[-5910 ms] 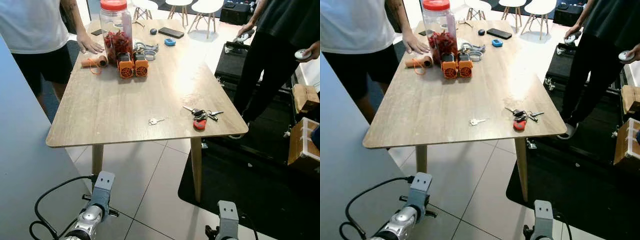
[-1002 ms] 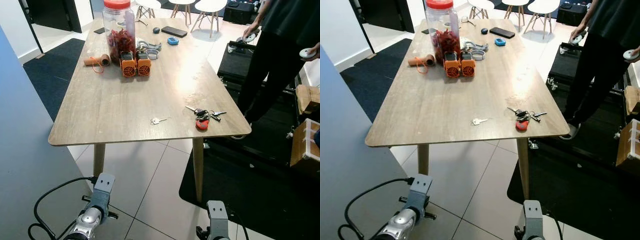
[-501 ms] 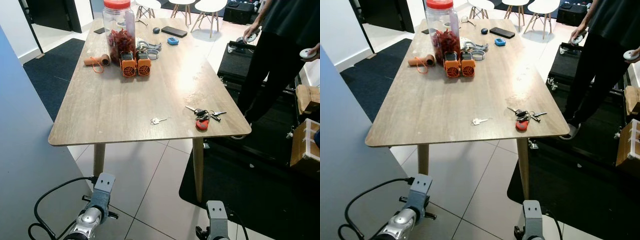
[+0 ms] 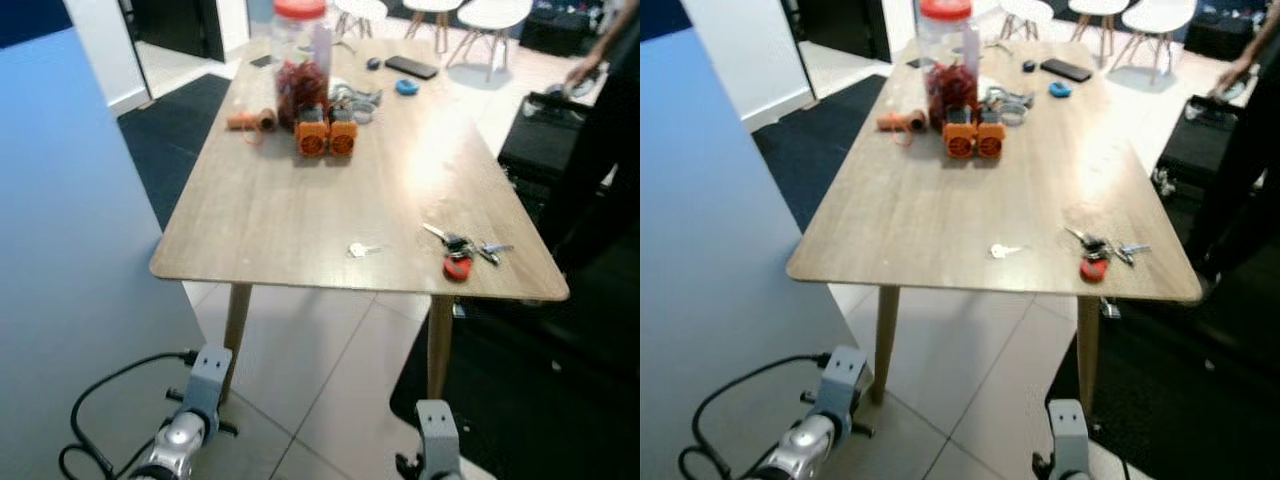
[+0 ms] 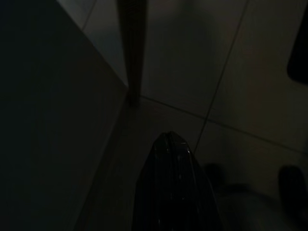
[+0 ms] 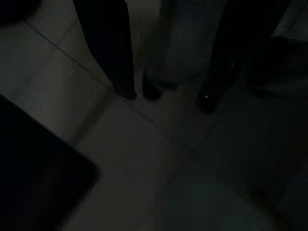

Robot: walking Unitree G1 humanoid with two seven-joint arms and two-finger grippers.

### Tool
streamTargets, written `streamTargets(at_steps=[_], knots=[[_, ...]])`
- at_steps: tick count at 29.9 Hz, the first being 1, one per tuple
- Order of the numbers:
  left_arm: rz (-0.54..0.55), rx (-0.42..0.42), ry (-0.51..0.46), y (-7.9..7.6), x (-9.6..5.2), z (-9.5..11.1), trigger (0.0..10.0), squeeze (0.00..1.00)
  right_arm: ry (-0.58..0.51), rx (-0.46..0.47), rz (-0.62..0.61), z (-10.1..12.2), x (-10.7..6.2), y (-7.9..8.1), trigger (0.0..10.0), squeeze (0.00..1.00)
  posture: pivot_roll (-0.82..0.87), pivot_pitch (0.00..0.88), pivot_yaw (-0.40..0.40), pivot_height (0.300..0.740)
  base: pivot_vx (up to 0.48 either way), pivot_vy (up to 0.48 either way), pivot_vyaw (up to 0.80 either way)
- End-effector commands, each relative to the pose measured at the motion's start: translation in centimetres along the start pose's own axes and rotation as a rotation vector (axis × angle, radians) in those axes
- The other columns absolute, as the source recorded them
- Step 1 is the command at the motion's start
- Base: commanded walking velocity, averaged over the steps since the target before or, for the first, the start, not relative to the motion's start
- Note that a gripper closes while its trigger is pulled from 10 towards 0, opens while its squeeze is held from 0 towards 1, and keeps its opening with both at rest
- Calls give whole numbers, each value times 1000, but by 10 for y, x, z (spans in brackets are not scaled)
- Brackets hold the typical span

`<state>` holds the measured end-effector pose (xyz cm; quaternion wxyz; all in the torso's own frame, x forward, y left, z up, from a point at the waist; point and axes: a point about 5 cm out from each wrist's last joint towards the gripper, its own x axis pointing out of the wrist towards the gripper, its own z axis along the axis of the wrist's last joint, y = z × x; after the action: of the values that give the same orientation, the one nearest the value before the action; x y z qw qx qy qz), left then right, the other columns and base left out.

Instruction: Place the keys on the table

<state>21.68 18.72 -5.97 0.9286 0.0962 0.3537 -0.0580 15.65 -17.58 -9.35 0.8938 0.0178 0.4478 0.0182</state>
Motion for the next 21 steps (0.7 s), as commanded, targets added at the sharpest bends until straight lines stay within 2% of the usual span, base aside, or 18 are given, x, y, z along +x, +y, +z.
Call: streamTargets(at_steps=[1,21], knots=[[-6,1,14,-2,0,-3,10000,0,20,-3,8,-6,-1,2,10000,0,68,25,-11,740,0,0,800],[1,-15,19,-3,-1,-4,10000,0,22,-9,16,-5,-1,2,10000,0,68,32,-21,740,0,0,800]])
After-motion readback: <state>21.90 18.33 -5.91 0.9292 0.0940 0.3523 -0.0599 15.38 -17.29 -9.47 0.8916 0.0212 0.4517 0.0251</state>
